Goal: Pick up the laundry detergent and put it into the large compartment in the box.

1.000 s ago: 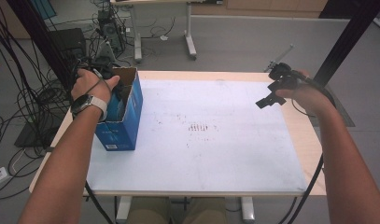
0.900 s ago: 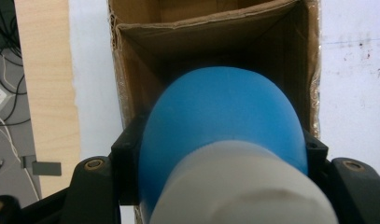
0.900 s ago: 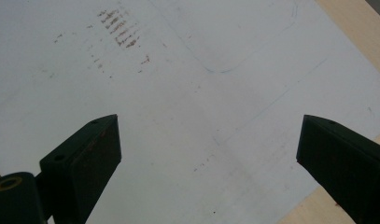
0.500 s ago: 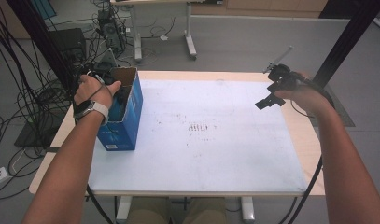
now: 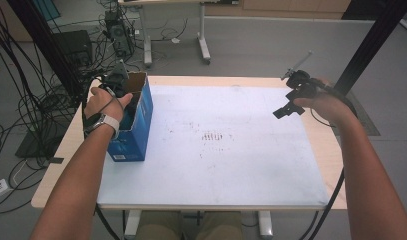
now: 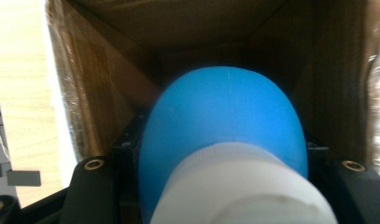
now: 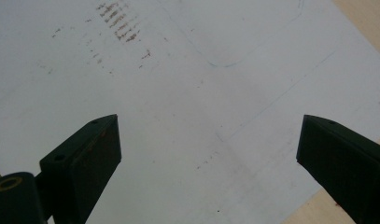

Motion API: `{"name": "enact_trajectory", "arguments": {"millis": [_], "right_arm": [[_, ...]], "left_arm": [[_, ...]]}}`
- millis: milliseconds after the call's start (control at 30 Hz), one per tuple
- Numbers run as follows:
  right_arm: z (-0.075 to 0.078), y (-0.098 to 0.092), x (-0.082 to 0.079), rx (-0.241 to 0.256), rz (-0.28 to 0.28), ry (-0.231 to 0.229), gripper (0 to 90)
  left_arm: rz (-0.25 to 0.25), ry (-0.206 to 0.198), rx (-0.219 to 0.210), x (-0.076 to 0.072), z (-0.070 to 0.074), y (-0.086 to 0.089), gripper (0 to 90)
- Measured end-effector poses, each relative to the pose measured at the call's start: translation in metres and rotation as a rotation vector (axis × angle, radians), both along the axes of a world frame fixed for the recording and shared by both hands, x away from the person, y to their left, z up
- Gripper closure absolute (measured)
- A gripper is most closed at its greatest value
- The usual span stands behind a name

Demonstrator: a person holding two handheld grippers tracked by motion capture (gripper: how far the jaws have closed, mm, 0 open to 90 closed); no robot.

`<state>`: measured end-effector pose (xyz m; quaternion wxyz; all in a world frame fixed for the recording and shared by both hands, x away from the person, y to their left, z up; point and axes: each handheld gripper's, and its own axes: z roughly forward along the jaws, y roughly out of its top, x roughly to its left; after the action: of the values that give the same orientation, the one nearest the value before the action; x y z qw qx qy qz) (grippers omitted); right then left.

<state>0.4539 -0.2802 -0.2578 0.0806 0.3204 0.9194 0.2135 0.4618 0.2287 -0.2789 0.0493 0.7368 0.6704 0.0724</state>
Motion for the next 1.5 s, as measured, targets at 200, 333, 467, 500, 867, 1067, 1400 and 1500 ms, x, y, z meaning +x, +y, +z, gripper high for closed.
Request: {"name": "enact_trajectory", "arguments": {"millis": [200, 333, 467, 500, 867, 1067, 1400, 1500], "right_arm": [[-0.0014, 0.0006, 0.0006, 0.000, 0.005, -0.002, 6.5], [-0.0022, 0.0012, 0.0006, -0.002, 0.007, 0.000, 6.5], [-0.0018, 0.0014, 0.0002, -0.002, 0.005, 0.000, 6.5], [-0.0018, 0.0013, 0.0001, -0.001, 0.005, 0.000, 6.5], [-0.0015, 0.0012, -0.0006, -0.002, 0.006, -0.003, 6.5], [-0.0014, 0.0011, -0.0004, -0.002, 0.005, -0.002, 6.5], [-0.0010, 0.0013, -0.0013, -0.002, 0.006, -0.003, 6.5], [-0.0008, 0.0011, -0.0019, -0.003, 0.004, -0.002, 6.5]], "left_arm": [[0.003, 0.000, -0.001, 0.0000, -0.0003, 0.0002, 38.2], [0.000, 0.001, 0.001, 0.0003, -0.0005, -0.0003, 38.1], [0.000, 0.003, 0.001, 0.0006, -0.0005, -0.0004, 38.1], [0.001, 0.002, 0.001, 0.0006, -0.0007, -0.0004, 38.1], [0.003, 0.007, 0.000, 0.0008, -0.0008, -0.0001, 38.1], [0.005, 0.009, -0.001, 0.0008, -0.0007, 0.0004, 38.1], [0.006, 0.009, -0.004, -0.0001, -0.0006, 0.0012, 38.1], [0.005, 0.008, -0.004, -0.0002, -0.0007, 0.0010, 38.1]]}}
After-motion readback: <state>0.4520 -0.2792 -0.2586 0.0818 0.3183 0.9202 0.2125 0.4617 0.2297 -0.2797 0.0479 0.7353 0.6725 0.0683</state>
